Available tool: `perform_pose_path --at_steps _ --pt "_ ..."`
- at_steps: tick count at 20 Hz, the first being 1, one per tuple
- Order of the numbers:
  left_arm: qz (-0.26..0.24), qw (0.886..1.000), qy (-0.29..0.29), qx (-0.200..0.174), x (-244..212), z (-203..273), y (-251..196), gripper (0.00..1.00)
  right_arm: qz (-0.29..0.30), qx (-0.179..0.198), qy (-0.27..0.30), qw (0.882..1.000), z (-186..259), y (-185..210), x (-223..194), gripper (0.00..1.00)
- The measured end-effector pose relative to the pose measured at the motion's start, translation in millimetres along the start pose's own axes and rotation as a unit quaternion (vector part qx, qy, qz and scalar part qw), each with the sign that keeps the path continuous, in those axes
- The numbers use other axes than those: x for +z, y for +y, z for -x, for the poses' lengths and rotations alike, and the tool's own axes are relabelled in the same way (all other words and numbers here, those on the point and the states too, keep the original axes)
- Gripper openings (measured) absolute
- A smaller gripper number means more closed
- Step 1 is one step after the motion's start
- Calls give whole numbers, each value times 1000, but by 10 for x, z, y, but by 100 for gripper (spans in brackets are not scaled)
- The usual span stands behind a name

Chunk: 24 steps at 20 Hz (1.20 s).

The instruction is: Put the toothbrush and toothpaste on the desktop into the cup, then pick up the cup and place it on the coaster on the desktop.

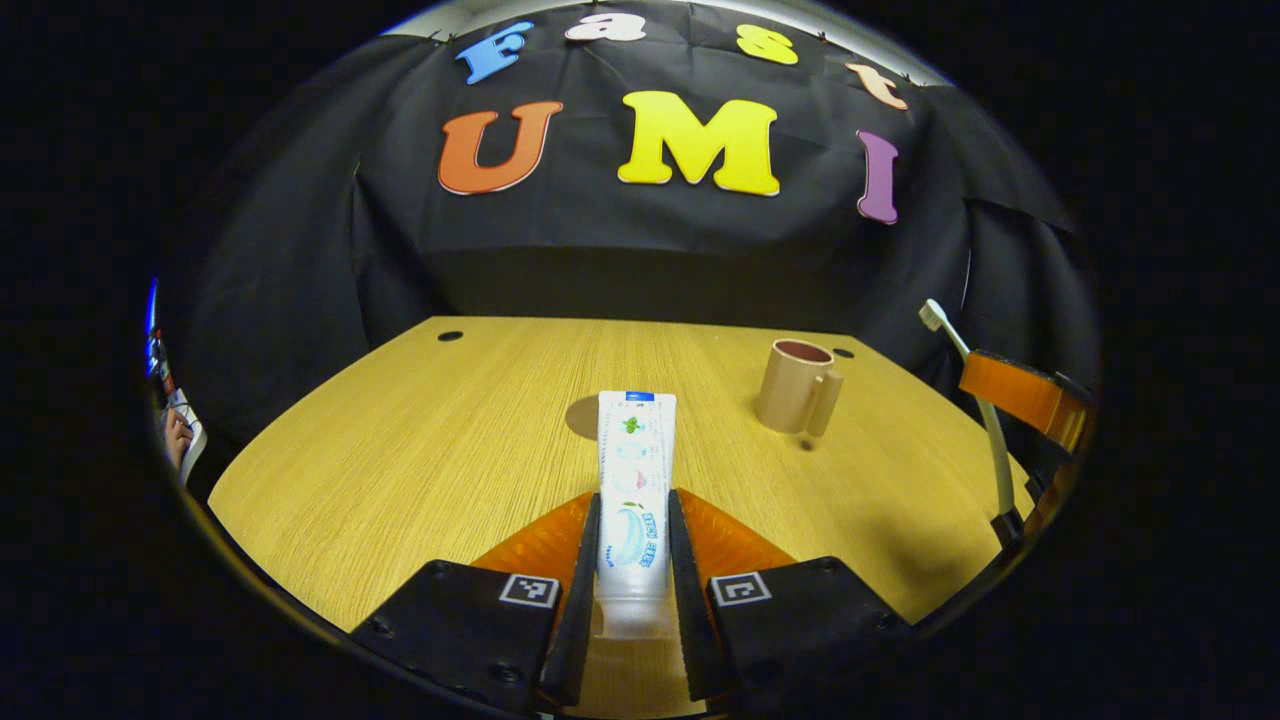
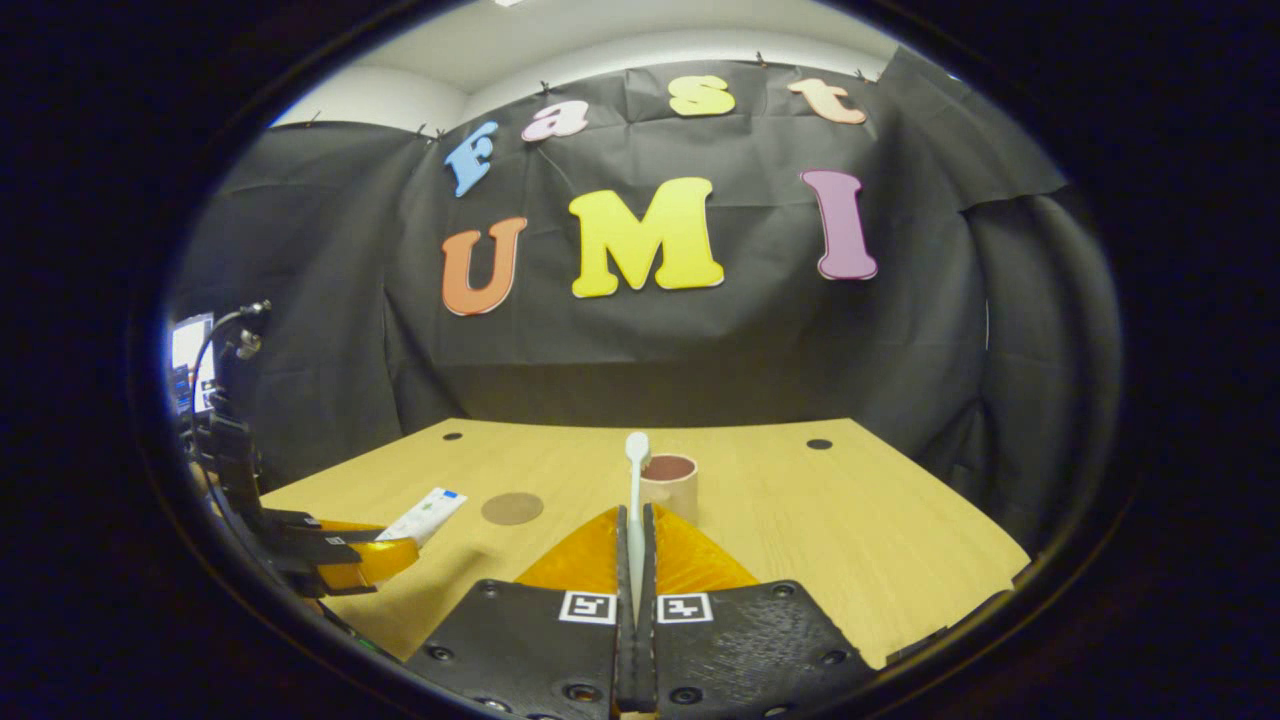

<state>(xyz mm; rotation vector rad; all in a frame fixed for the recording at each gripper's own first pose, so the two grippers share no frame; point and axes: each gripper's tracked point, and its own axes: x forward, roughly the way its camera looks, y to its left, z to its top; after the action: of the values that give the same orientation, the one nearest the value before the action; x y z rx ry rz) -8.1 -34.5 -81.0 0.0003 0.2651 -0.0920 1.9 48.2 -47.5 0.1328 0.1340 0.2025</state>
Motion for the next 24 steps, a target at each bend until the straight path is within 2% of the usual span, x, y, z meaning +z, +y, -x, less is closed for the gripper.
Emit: perform_pose_path --at_steps 4,5,6,10,13,16,17,18,24 --pt "-15 999 -49 -10 442 14 -93 41 -9 2 -30 1000 -147 -80 332 0" --pt "-14 998 -60 -12 540 7 -106 41 -12 3 -34 999 -204 -99 405 4" --pt "-14 997 -70 -15 637 7 -139 41 -16 4 -38 999 -280 -118 472 0" --pt "-15 994 -102 -22 923 -25 -217 41 -17 5 -41 999 -677 -166 681 1" --pt "-9 993 -112 -22 1062 -129 -238 41 -7 -9 -36 999 -1071 -207 773 0" --pt "-13 992 -122 -3 1170 -231 -142 41 -3 -3 -30 1000 -1412 -164 799 0" --pt "-17 992 -126 6 1199 -271 -101 45 -4 -1 -29 1000 -1514 -154 811 0" --pt "-20 991 -129 12 1215 -297 -70 41 -4 -5 -27 1000 -1622 -164 813 0" --pt "-9 993 -119 18 1206 -497 35 41 -11 -3 -7 1000 -2177 -129 736 0"
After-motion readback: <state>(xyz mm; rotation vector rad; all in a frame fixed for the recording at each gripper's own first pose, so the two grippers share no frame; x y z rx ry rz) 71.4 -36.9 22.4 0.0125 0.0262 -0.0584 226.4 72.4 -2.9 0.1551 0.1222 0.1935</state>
